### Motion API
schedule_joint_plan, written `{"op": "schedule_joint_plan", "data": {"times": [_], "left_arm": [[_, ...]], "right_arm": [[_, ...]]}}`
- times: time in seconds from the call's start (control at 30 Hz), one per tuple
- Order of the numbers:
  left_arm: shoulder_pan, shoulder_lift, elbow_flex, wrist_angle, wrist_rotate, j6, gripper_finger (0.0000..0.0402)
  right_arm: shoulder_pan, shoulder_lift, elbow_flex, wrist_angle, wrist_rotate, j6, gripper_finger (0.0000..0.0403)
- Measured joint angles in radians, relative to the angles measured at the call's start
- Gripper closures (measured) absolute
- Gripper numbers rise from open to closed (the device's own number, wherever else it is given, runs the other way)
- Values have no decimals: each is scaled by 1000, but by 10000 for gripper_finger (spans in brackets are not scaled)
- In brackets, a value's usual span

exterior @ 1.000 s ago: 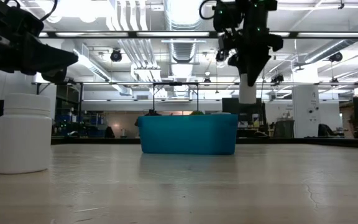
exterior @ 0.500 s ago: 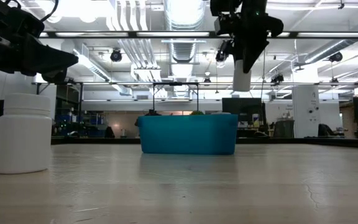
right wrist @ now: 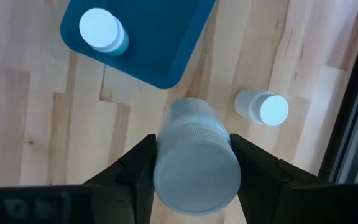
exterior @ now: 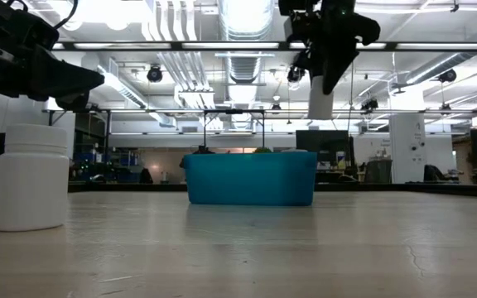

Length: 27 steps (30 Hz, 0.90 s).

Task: Pick and place pill bottles into a basket
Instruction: Put the white pill bottle into the blue bin

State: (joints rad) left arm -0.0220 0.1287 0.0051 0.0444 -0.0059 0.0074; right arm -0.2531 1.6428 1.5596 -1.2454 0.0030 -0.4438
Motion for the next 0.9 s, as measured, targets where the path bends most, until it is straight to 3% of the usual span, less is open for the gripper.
{"op": "schedule_joint_plan", "data": {"times": [0.9], "left_arm": [[0, 0, 0, 0, 0, 0, 369]], "right_arm": [[80, 1, -5, 53, -6, -1, 246]]}}
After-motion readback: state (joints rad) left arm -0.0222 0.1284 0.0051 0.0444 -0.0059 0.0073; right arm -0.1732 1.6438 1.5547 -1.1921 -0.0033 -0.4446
